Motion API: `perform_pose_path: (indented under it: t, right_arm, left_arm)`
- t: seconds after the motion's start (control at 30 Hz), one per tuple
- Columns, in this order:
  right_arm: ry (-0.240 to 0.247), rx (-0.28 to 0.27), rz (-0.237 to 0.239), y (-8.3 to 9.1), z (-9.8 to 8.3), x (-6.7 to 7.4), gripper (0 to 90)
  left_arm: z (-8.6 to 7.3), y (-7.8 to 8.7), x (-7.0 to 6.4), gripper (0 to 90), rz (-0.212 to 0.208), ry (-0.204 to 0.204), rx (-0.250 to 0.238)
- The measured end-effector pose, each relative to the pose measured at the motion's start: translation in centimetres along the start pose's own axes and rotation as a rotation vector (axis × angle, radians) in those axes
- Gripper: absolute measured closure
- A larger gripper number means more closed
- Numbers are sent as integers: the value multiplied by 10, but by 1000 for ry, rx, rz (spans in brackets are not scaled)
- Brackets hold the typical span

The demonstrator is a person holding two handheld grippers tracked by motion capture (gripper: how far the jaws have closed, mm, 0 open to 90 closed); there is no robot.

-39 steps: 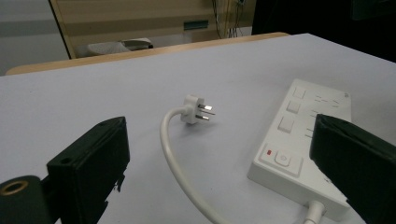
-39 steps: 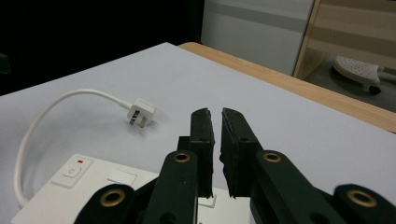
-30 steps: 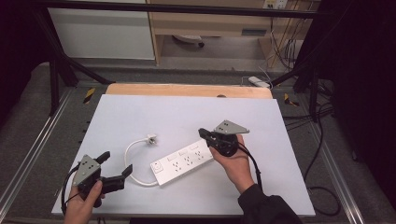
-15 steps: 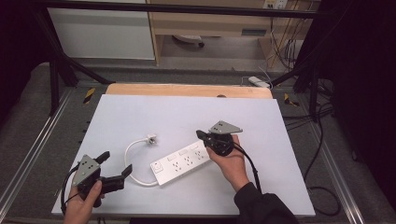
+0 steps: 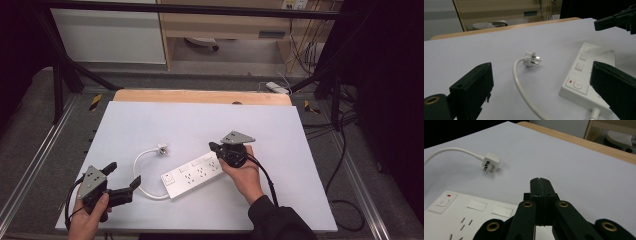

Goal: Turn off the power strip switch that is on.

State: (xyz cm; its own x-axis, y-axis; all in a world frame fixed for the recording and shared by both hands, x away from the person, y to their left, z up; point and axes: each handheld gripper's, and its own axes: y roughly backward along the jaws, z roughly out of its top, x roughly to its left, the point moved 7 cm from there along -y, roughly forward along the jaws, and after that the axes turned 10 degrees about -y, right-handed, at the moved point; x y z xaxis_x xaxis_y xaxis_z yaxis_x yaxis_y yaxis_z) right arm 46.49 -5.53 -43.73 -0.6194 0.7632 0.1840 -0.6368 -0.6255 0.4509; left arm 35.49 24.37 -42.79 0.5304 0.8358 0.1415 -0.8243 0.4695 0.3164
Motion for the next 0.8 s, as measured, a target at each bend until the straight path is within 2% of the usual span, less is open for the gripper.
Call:
perform_pose_path:
  t: [0.8]
  right_arm:
    - [-28, 52, -28, -8, -19, -11, 900]
  left_arm:
    - [0, 0, 0, 49, 0, -1, 2]
